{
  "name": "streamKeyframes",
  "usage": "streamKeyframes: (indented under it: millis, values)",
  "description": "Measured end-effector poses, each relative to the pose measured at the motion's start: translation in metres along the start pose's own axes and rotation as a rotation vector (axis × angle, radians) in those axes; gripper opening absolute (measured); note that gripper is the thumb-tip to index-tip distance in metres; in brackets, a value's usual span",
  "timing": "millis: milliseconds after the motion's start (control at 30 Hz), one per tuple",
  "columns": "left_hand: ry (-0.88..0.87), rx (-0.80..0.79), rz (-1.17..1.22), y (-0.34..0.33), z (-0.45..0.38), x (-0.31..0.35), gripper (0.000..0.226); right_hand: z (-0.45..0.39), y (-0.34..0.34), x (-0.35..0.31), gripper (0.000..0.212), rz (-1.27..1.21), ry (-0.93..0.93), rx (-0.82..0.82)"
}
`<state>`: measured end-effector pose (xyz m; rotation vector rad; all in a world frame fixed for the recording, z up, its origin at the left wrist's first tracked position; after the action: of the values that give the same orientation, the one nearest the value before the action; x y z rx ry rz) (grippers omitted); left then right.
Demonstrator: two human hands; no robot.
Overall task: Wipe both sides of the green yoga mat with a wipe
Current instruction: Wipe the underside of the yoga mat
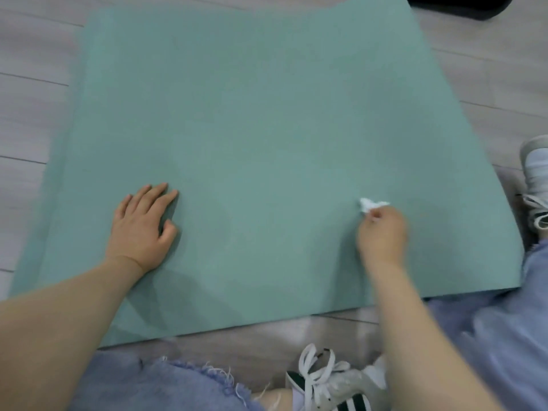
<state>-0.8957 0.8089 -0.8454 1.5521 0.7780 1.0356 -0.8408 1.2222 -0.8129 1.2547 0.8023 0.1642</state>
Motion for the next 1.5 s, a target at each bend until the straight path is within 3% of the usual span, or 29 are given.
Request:
streamKeyframes:
  millis: [67, 133, 233, 300, 367, 433, 467, 567, 700, 767, 867, 933, 1033, 1167, 1233, 1267, 1433, 1500]
  values:
    - [0.005, -0.007, -0.001, -0.001, 0.001, 0.001, 0.066, 0.065, -0.026, -0.032, 0.01, -0.109, 0.193, -0.095]
    - [0.007, 0.001, -0.001, -0.001, 0.0, 0.002, 0.065, 0.132, -0.038, -0.058, 0.012, -0.098, 0.49, -0.31]
    - [0.019, -0.006, 0.009, -0.001, 0.0, 0.002, 0.065, 0.149, -0.027, -0.045, 0.012, 0.119, 0.834, -0.606]
    - [0.016, -0.009, 0.006, -0.001, 0.0, 0.003, 0.065, 0.09, -0.005, -0.015, 0.021, 0.166, 0.706, -0.471]
    - [0.017, -0.007, 0.005, 0.0, 0.0, 0.004, 0.065, 0.015, 0.026, 0.022, 0.019, 0.175, 0.359, -0.213]
    - [0.018, -0.004, 0.005, 0.0, 0.001, 0.006, 0.066, -0.015, 0.043, 0.048, 0.015, 0.214, 0.012, -0.099]
    - [0.017, -0.004, 0.003, 0.0, 0.0, 0.006, 0.066, -0.006, 0.04, 0.043, 0.015, 0.202, -0.037, -0.079]
    - [0.011, -0.006, -0.003, 0.001, 0.0, 0.006, 0.066, 0.076, 0.003, 0.0, 0.012, 0.069, 0.135, -0.182]
    - [0.019, -0.014, 0.001, 0.0, 0.002, 0.005, 0.065, 0.155, -0.009, -0.025, 0.016, 0.162, 0.63, -0.64]
    - [0.024, -0.012, 0.006, 0.001, 0.002, 0.004, 0.066, 0.114, 0.003, 0.003, 0.018, 0.29, 0.549, -0.61]
    - [0.025, -0.009, 0.011, 0.001, 0.002, 0.005, 0.065, 0.026, 0.047, 0.055, 0.014, 0.365, 0.119, -0.289]
    - [0.026, -0.006, 0.013, 0.001, 0.002, 0.005, 0.065, 0.02, 0.056, 0.062, 0.016, 0.371, -0.033, -0.187]
    - [0.025, -0.004, 0.015, 0.002, 0.0, 0.006, 0.065, 0.094, 0.023, 0.023, 0.026, 0.263, 0.098, -0.29]
    - [0.03, 0.003, 0.017, 0.001, 0.002, 0.006, 0.065, 0.203, -0.01, -0.024, 0.025, 0.178, 0.502, -0.646]
    - [0.029, 0.005, 0.02, 0.002, 0.002, 0.006, 0.065, 0.211, -0.007, -0.027, 0.023, 0.243, 0.608, -0.791]
    - [0.029, 0.0, 0.023, 0.002, 0.002, 0.006, 0.065, 0.198, -0.003, -0.022, 0.023, 0.264, 0.576, -0.777]
    - [0.026, -0.002, 0.024, 0.003, 0.003, 0.006, 0.065, 0.067, 0.043, 0.059, 0.014, 0.429, 0.069, -0.322]
    - [0.024, -0.004, 0.026, 0.002, 0.002, 0.006, 0.065, 0.049, 0.055, 0.075, 0.013, 0.432, -0.074, -0.24]
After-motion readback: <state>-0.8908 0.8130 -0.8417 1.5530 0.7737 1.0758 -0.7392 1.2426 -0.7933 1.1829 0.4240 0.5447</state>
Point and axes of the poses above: each hand's wrist, its own z-axis away from the middle knuckle, its own y-axis out of the back of the hand, x = y × z, the point moved 3 cm from there along -z, towards the middle knuckle, and after that the axes turned 14 degrees about -y, right-handed, at the moved point
